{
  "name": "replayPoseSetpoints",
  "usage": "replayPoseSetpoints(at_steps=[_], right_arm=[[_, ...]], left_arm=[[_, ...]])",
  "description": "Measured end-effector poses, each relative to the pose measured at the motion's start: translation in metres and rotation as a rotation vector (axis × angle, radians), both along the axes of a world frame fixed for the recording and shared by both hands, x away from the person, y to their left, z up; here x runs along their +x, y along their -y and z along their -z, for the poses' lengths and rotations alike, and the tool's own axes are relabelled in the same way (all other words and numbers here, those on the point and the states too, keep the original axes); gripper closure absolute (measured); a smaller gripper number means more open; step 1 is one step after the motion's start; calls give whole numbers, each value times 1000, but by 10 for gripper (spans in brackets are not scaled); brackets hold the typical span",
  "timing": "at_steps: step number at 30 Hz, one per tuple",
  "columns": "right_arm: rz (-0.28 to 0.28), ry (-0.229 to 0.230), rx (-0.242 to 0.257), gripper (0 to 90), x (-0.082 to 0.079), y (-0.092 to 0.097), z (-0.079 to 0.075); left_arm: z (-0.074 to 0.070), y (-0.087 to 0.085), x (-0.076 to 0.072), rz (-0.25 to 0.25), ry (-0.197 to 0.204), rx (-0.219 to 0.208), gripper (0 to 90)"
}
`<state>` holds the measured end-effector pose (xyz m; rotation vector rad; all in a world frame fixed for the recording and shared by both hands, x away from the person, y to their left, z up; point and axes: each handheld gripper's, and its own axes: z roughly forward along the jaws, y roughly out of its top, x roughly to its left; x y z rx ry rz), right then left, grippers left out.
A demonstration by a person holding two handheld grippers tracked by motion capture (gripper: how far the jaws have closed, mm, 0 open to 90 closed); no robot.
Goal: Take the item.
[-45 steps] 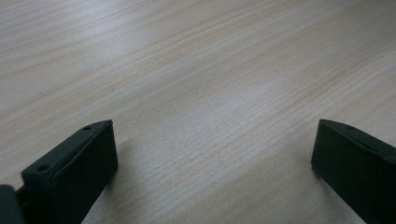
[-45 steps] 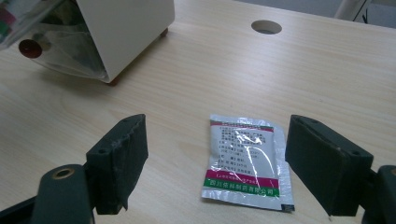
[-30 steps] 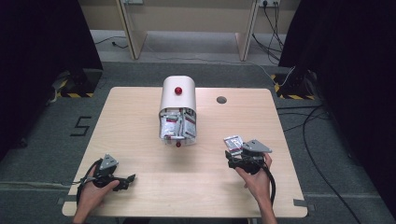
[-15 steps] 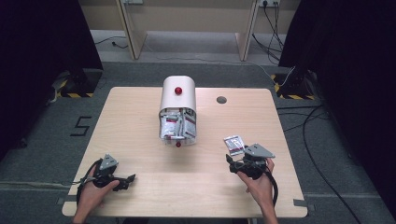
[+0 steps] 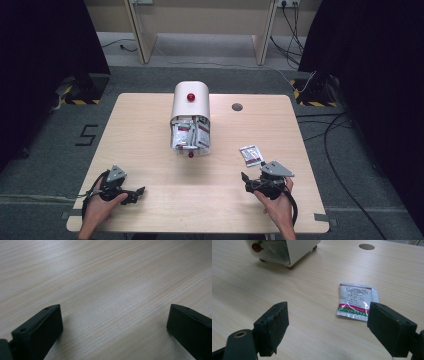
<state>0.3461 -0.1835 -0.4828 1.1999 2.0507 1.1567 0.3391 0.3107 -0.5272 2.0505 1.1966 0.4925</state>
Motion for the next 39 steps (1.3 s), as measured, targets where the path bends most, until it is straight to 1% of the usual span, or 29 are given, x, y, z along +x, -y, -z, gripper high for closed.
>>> replayPoseSetpoints(at_steps=[11, 16, 19, 26, 30, 39], right_arm=[[-3, -11, -5, 187, -10, 2, 8], [-9, -26, -9, 190, -14, 2, 12], [-4, -18, -29, 196, -16, 2, 14], [-3, -30, -26, 198, -21, 4, 17], [-2, -49, -28, 201, -24, 5, 21], [-1, -72, -33, 204, -29, 7, 27]], left_arm=[[0, 0, 0, 0, 0, 0, 0], [0, 0, 0, 0, 0, 0, 0], [0, 0, 0, 0, 0, 0, 0], [0, 0, 0, -1, 0, 1, 0], [0, 0, 0, -1, 0, 1, 0], [0, 0, 0, -1, 0, 1, 0]])
